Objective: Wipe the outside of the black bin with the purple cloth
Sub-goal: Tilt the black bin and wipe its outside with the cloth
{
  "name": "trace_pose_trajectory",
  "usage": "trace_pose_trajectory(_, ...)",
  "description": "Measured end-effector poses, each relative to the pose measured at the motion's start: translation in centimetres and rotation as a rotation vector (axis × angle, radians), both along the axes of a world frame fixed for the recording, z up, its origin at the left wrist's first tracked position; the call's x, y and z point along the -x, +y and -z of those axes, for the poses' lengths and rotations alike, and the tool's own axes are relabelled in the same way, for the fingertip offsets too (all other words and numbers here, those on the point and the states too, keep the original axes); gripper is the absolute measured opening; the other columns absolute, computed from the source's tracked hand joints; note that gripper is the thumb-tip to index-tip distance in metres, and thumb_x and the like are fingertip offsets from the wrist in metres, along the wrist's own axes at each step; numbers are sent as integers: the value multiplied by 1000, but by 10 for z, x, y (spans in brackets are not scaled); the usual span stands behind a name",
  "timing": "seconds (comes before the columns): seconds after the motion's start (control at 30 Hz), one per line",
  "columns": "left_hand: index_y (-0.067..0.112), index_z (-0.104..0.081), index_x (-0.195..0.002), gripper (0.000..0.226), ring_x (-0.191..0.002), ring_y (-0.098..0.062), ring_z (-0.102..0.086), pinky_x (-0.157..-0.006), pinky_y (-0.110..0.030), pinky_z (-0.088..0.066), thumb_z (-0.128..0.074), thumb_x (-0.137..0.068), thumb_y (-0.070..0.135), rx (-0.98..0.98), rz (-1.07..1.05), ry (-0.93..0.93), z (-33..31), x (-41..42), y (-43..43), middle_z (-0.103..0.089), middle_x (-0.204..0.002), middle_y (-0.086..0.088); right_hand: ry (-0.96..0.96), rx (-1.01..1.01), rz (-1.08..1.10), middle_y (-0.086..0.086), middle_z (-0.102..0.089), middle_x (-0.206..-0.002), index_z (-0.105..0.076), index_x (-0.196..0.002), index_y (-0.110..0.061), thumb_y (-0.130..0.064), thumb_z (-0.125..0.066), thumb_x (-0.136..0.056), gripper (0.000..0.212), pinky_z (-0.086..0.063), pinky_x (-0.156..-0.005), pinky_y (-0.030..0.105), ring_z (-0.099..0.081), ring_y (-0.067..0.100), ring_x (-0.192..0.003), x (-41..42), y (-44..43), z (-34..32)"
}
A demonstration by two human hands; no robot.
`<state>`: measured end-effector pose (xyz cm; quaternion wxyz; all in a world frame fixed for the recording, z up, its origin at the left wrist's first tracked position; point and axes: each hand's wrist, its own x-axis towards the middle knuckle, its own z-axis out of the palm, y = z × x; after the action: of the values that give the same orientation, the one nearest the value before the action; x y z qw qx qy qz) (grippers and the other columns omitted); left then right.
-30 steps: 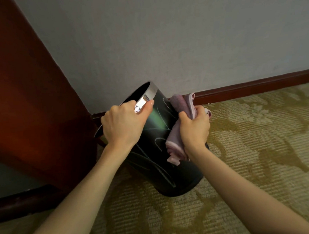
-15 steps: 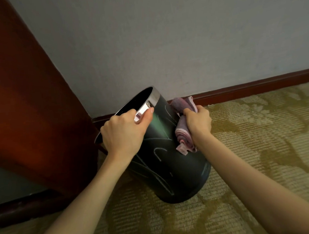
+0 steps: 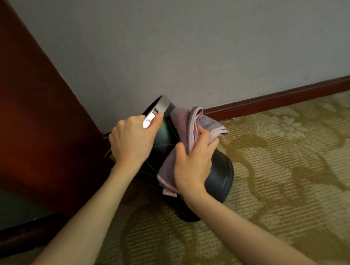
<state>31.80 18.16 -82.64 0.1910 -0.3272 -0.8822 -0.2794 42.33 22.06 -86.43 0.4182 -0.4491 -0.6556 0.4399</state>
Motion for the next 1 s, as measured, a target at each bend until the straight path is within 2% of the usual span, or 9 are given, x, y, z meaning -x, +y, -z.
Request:
trace_pose_trajectory(0.23,19,-28,-47,58,-59,-38,-51,-52,-33,-27,-47,-85,58,-19,6,4,1,-1,-8,-57,-57,-17,-76,5,7,6,-43,-112,-50,-110,-18,-26,-56,-83,29,-31,-68,34,-45,23,-78,17,31,-9)
trace_pose_trajectory(0.3,17,-31,-47,57,-58,-40,-52,-52,-33,-26,-46,-84,58,5,5,35,3,-4,-8,-57,-57,-18,-94,42,-6,9,-47,-114,-53,-109,-16,-26,-55,-83,28,-31,-70,33,-43,22,-78,20,49,-14)
trace_pose_trajectory(0.4,15,-48,-50,53,-53,-40,-53,-50,-32,-26,-50,-84,56,24,10,77,5,-12,-10,-57,-52,-17,-154,95,-65,12,-55,-113,-58,-107,-13,-26,-54,-82,29,-37,-74,34,-53,29,-87,25,77,-19)
trace_pose_trajectory(0.5,21,-37,-48,51,-42,-31,-47,-47,-28,-26,-50,-85,54,-4,75,100,7,-18,-16,-49,-43,-7,-197,185,-122,10,-62,-102,-61,-101,-15,-25,-55,-80,24,-45,-78,35,-57,30,-87,29,99,-19)
trace_pose_trajectory(0.6,23,-32,-50,50,-39,-31,-47,-46,-27,-28,-48,-85,54,-13,114,91,7,-23,-21,-47,-41,-4,-244,256,-179,7,-59,-92,-61,-96,-18,-23,-56,-81,17,-41,-74,31,-54,27,-82,30,113,-19)
trace_pose_trajectory(0.7,23,-32,-51,48,-41,-34,-50,-46,-28,-28,-46,-85,54,5,105,95,6,-25,-23,-52,-42,-10,-246,254,-175,8,-59,-94,-58,-92,-20,-24,-55,-81,12,-37,-72,31,-53,29,-81,29,113,-17)
trace_pose_trajectory(0.8,22,-32,-50,50,-40,-33,-49,-45,-28,-28,-44,-85,55,24,109,97,6,-28,-24,-52,-42,-9,-212,195,-97,10,-62,-108,-60,-103,-16,-26,-53,-82,25,-36,-74,32,-57,32,-92,21,103,-11)
trace_pose_trajectory(0.87,21,-37,-49,50,-40,-32,-49,-46,-27,-25,-46,-85,54,43,103,123,6,-28,-22,-53,-42,-9,-148,152,-10,10,-57,-114,-58,-110,-17,-28,-52,-83,30,-35,-75,33,-55,29,-88,13,89,-9)
trace_pose_trajectory(1.0,13,-53,-55,53,-55,-39,-56,-50,-32,-26,-46,-85,56,91,66,102,2,-28,-6,-61,-55,-17,34,31,117,0,-41,-106,-51,-111,-22,-23,-54,-81,30,-27,-68,24,-42,3,-68,-1,42,-7)
